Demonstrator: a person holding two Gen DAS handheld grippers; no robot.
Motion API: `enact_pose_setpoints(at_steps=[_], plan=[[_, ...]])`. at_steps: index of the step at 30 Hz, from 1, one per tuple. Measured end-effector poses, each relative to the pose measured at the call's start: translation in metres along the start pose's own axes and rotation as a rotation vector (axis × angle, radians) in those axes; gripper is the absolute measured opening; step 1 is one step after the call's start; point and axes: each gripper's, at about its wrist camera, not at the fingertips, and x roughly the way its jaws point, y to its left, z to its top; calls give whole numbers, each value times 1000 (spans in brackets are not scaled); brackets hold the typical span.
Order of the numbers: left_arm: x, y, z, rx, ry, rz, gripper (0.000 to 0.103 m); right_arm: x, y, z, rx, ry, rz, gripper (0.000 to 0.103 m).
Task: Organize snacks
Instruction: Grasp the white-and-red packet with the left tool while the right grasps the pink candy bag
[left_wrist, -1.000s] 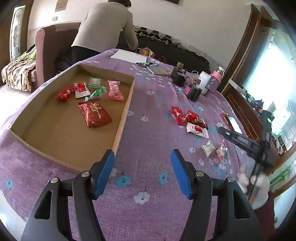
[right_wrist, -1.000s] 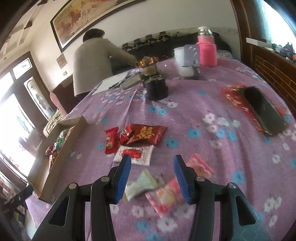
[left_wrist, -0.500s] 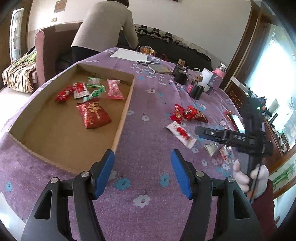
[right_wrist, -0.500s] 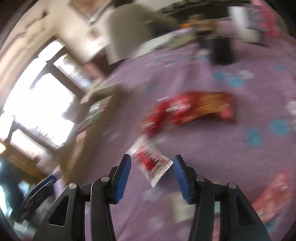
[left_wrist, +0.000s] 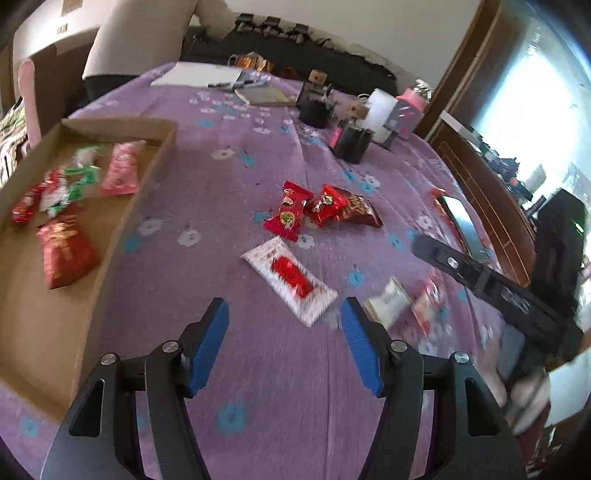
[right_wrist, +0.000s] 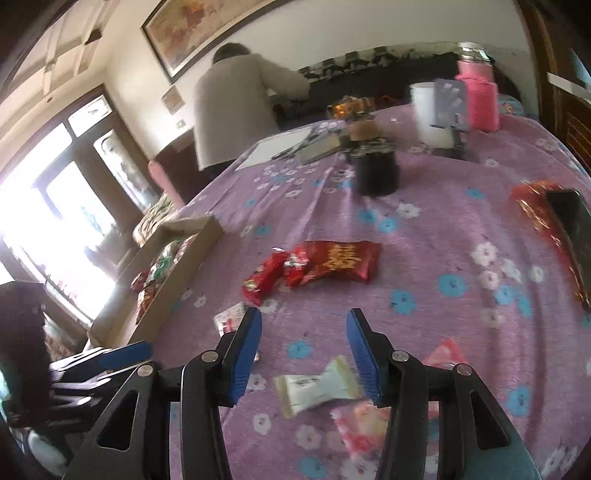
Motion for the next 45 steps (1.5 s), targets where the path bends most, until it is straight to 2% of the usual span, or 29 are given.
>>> enact_pose_setpoints(at_steps=[4,7,9,10,11,14,17,29,35,39,45], plan=[[26,-5,11,-17,12,45,62,-1,-13,3,50,-12,-2,51],[41,-11,14,7,16,83,62,-3,-19,5,68,-27,-30,51],[51,-19,11,54,36,106,52,-10,-26,7,94,-53,-38,51],[53,-22,10,84,37,125,37,-14,-30,8,109,-65,-36,51],[52,-27,7,126,20,150,29,-17,-35,10,124,-77,-36,51],[49,-27,5,136,21,121,26,-24,-52,13,183,-103,-54,56],[39,-23,4,124,12,94,26,-21,-61,13,216,-100,-62,56],[-30,-4,-16,77,-84,0,26,-11,-58,5,186,-95,-137,56],[-68,20,-31,67,-150,-9,26,-39,-53,-9,221,-128,-217,56],[-81,42,-37,29,-177,-20,26,-42,-38,-28,200,-47,-291,56],[-94,65,-47,-24,-199,-24,26,-7,-36,-36,243,58,-363,50]])
